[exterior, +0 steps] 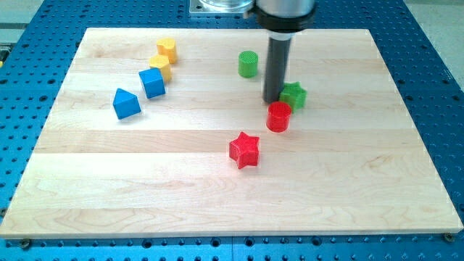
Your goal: Slide the hexagon towards the center left
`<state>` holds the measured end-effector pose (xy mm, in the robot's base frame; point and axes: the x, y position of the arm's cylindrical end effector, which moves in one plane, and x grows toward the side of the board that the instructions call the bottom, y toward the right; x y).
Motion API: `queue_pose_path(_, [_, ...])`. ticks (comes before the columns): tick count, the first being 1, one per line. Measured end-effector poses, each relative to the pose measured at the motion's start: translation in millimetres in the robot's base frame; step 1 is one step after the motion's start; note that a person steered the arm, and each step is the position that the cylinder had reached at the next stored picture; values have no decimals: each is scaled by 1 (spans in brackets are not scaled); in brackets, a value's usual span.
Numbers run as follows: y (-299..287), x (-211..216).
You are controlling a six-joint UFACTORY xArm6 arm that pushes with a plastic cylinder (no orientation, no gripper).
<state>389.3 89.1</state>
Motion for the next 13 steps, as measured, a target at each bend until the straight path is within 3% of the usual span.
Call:
queue_pose_path(1, [8,-3])
queue_pose_path(3, [-103,-35])
queue_pose_path(4, [-102,-72])
queue_pose_path(6, [-7,-81])
queue_pose_path(7, [-22,-113])
queue_pose_path(9, [80,-73])
queue_pose_path(12, [78,-140])
queue_pose_path(13, [117,-140])
